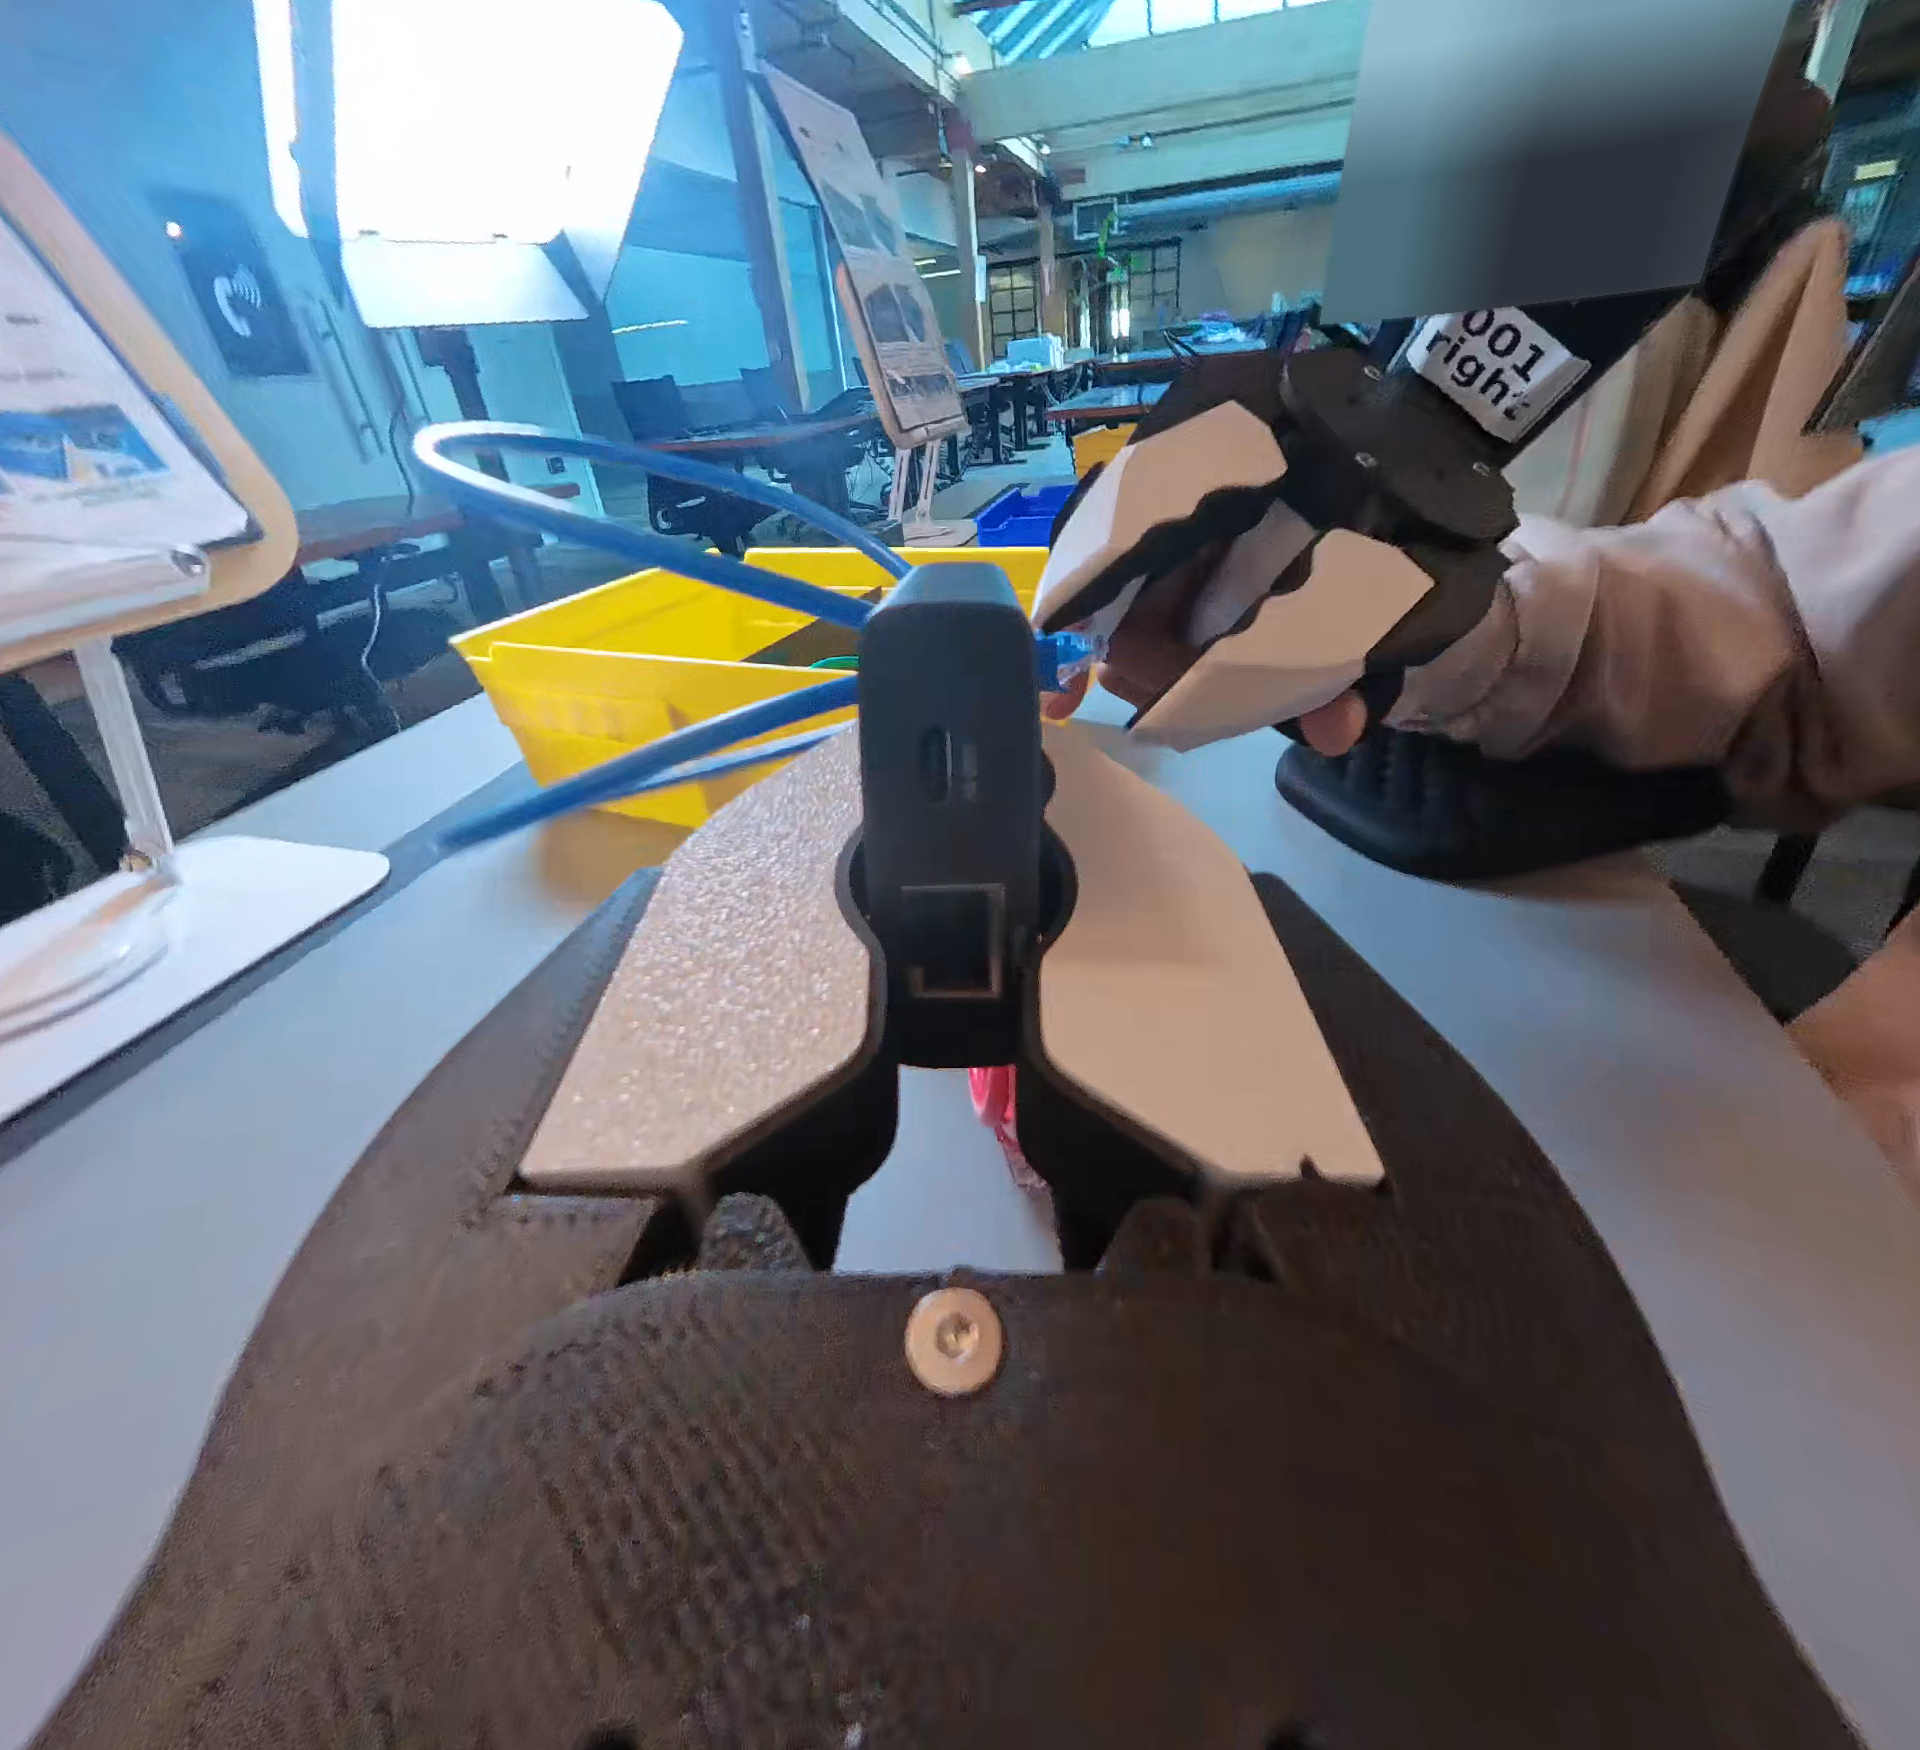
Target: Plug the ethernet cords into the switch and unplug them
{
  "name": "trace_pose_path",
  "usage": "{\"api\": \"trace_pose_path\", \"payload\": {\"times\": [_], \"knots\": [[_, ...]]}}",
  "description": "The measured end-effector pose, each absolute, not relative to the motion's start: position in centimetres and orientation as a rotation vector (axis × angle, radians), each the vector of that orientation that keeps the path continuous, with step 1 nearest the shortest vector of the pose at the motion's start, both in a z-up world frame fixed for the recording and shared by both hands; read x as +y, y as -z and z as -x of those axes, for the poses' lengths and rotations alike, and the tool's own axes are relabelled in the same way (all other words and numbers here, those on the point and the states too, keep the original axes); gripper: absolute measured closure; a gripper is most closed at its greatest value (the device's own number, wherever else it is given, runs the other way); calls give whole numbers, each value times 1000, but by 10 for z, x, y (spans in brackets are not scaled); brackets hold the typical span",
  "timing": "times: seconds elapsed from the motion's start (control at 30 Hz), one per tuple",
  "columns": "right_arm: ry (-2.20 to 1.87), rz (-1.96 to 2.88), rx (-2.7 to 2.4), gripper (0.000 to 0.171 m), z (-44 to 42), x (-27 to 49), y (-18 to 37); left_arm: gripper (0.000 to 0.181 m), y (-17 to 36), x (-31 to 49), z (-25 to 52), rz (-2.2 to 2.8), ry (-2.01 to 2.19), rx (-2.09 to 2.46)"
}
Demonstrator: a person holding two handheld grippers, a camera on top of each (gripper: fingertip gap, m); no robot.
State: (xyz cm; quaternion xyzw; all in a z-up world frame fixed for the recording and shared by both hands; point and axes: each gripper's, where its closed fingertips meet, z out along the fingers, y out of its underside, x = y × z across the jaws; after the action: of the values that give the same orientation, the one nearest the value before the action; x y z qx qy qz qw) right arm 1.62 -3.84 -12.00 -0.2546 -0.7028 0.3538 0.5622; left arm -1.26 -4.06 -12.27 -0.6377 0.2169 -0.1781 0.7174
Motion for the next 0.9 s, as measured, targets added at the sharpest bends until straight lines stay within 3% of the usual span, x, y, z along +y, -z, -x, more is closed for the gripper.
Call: {"api": "trace_pose_path", "payload": {"times": [0.13, 0.27, 0.63, 0.9], "knots": [[-518, 473, -1641, 154, -20, -33, 127, 159, 127, -44, 1, 1402, 209, 631], [-364, 402, -1712, 152, -23, -37, 122, 159, 128, -41, 4, 1403, 47, 679], [-462, 335, -1819, 155, -25, -47, 123, 159, 127, -49, -28, 1275, -94, 968], [-387, 367, -1924, 156, 8, -18, 102, 159, 109, -19, 10, 1395, -90, 984]]}}
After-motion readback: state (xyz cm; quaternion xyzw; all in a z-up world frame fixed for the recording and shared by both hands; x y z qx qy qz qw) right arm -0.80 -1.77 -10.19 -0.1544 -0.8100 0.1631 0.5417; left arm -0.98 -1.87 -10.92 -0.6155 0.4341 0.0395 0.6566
